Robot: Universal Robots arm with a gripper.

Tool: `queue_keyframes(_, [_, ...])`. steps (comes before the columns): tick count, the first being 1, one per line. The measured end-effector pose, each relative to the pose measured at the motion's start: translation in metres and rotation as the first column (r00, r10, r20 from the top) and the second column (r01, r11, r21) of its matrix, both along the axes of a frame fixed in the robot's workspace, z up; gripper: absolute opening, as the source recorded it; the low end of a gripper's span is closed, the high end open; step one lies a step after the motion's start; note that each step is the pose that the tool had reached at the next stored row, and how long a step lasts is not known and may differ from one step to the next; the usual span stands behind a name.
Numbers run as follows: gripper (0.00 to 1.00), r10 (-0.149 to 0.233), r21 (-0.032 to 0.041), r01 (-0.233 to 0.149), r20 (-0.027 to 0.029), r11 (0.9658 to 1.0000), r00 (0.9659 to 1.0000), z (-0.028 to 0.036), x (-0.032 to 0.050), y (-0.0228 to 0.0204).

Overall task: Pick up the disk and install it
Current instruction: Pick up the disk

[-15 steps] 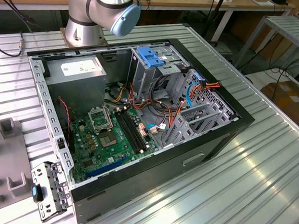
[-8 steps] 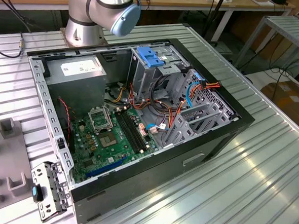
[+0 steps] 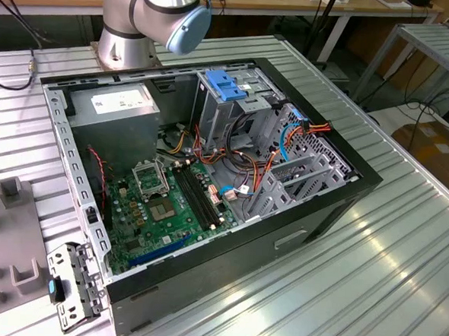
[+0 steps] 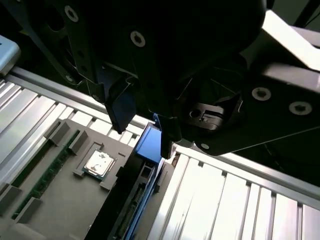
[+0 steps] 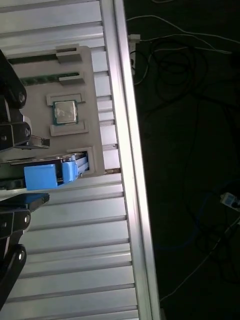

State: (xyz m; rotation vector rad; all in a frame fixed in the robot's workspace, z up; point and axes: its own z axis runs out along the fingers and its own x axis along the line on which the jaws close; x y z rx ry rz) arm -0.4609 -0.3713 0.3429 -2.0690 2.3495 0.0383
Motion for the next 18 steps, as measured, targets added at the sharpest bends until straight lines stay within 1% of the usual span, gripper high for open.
queue_keyframes(2, [0.48,0.005,0.0000,-0.005,0.0001,1.0000,1.0000,-0.0040,0.0000,0.0001])
queue_keyframes(6, [0.48,0.013,0.0000,-0.013,0.0000,0.9999,0.9999,-0.0081,0.0000,0.0017])
queue_keyframes(8, [0.48,0.020,-0.0001,-0.020,0.0007,0.9998,0.9998,-0.0122,0.0000,0.0024])
queue_keyframes(9, [0.48,0.024,-0.0001,-0.024,0.0019,0.9997,0.9997,-0.0144,0.0000,0.0024])
queue_keyframes(11, [0.48,0.028,-0.0001,-0.028,0.0043,0.9996,0.9996,-0.0169,-0.0001,0.0024])
queue_keyframes(14, [0.48,0.044,-0.0004,-0.044,0.0106,0.9990,0.9990,-0.0223,-0.0008,0.0024])
queue_keyframes(15, [0.48,0.049,-0.0006,-0.049,0.0137,0.9988,0.9987,-0.0243,-0.0012,0.0024])
queue_keyframes(16, [0.48,0.050,-0.0006,-0.050,0.0149,0.9987,0.9986,-0.0251,-0.0013,0.0024])
queue_keyframes(18, [0.48,0.050,-0.0008,-0.050,0.0151,0.9987,0.9986,-0.0255,-0.0014,0.0024])
